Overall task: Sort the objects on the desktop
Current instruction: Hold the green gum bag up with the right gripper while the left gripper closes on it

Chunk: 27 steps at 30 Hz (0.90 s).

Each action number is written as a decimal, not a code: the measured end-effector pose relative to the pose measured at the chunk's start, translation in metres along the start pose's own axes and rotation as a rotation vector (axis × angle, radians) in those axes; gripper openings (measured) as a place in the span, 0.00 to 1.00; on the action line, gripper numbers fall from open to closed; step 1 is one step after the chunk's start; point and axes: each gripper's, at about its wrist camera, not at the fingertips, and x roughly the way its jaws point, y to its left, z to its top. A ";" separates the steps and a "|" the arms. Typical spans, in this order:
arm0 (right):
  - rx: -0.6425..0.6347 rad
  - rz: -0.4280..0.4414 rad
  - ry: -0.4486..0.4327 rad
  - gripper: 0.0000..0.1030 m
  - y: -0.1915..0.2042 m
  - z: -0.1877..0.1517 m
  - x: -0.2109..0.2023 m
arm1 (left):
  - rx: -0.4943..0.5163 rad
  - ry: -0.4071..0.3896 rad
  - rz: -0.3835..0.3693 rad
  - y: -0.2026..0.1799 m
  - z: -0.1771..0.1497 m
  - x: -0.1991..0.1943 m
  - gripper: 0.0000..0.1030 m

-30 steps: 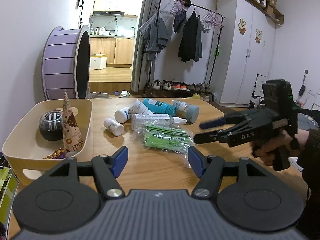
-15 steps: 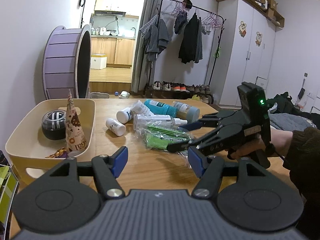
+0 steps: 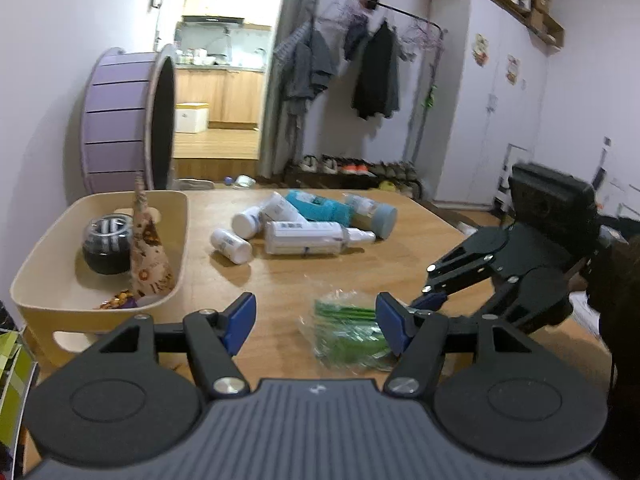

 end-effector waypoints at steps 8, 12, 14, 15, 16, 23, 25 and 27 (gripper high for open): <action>0.034 -0.169 -0.080 0.72 0.009 -0.011 -0.038 | 0.173 0.036 -0.146 -0.019 -0.002 0.012 0.72; 0.128 -0.223 -0.210 0.83 0.002 -0.019 -0.074 | 0.217 0.036 -0.213 -0.024 0.005 0.023 0.77; 0.220 -0.237 -0.288 0.84 -0.006 -0.022 -0.092 | 0.270 0.053 -0.237 -0.029 0.009 0.033 0.77; 0.254 -0.239 -0.308 0.84 -0.008 -0.023 -0.097 | 0.307 0.065 -0.251 -0.032 0.010 0.040 0.77; 0.288 -0.242 -0.327 0.84 -0.010 -0.024 -0.103 | 0.334 0.074 -0.260 -0.035 0.010 0.045 0.77; 0.253 -0.202 -0.334 0.89 0.004 -0.025 -0.107 | 0.546 0.179 -0.269 -0.049 0.000 0.082 0.77; 0.246 -0.189 -0.331 0.89 0.006 -0.025 -0.104 | 0.554 0.210 -0.268 -0.047 0.000 0.092 0.77; 0.240 -0.181 -0.329 0.90 0.009 -0.024 -0.101 | 0.555 0.236 -0.272 -0.043 -0.002 0.100 0.77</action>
